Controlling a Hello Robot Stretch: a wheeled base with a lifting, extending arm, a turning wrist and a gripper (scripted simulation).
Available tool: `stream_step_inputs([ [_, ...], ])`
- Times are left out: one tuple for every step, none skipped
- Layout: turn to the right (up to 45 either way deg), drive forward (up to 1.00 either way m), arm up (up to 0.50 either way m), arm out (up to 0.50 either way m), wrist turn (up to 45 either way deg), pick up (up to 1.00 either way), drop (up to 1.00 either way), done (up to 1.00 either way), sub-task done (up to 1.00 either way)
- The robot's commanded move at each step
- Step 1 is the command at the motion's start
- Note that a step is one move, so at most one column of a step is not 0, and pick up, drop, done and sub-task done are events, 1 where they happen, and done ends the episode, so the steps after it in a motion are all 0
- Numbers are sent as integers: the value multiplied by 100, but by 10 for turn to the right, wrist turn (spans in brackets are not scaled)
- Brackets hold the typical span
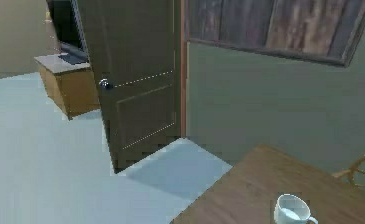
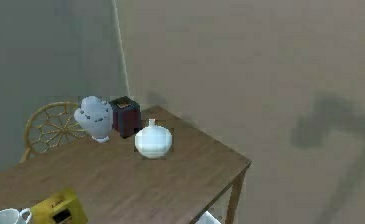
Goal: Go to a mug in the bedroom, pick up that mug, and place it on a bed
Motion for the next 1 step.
stream_step_inputs([
  [-450, 0, 0, 0, 0, 0, 0, 0, 0],
])
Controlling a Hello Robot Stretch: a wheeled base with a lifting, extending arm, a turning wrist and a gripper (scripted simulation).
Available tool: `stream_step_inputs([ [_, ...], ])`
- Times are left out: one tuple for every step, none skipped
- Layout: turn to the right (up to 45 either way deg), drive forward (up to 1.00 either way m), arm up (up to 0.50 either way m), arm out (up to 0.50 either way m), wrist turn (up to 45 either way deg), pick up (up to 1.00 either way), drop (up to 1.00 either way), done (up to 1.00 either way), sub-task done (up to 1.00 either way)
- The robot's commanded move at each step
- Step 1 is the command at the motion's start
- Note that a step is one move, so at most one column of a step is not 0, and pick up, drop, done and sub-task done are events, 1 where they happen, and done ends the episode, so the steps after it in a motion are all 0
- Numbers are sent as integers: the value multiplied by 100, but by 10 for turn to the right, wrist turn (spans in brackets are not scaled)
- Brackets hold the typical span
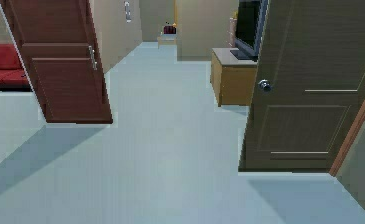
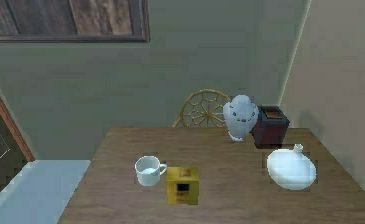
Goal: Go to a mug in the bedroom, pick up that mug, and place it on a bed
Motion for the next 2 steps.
stream_step_inputs([
  [0, 0, 50, 0, 0, 0, 0, 0, 0],
  [0, 0, 32, 0, 0, 0, 0, 0, 0],
])
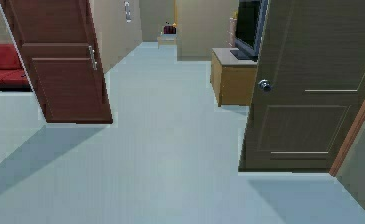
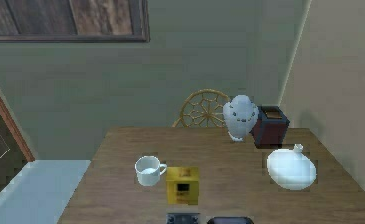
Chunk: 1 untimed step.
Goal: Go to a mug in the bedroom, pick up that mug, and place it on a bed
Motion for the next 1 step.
stream_step_inputs([
  [0, 0, 0, 26, 0, 0, 0, 0, 0],
])
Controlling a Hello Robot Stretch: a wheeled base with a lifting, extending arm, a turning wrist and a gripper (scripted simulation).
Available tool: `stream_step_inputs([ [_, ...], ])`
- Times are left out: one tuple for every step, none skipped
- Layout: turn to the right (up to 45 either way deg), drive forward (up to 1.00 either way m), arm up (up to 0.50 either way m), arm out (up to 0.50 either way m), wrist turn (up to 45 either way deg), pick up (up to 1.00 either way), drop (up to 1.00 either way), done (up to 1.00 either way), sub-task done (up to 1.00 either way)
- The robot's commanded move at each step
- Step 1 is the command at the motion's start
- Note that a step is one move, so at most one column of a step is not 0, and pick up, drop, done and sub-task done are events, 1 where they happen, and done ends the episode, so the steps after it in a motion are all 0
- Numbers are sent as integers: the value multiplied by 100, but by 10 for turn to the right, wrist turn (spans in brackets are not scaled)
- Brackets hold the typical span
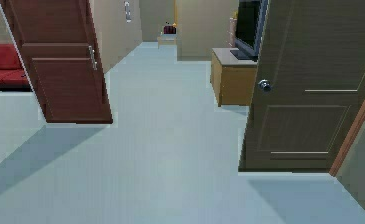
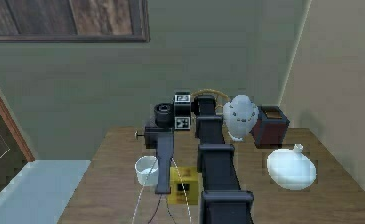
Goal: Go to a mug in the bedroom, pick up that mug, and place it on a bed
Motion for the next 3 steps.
stream_step_inputs([
  [0, 0, 0, 0, 450, 0, 0, 0, 0],
  [0, 0, 0, 0, 450, 0, 0, 0, 0],
  [0, 0, 0, 0, 450, 0, 0, 0, 0],
])
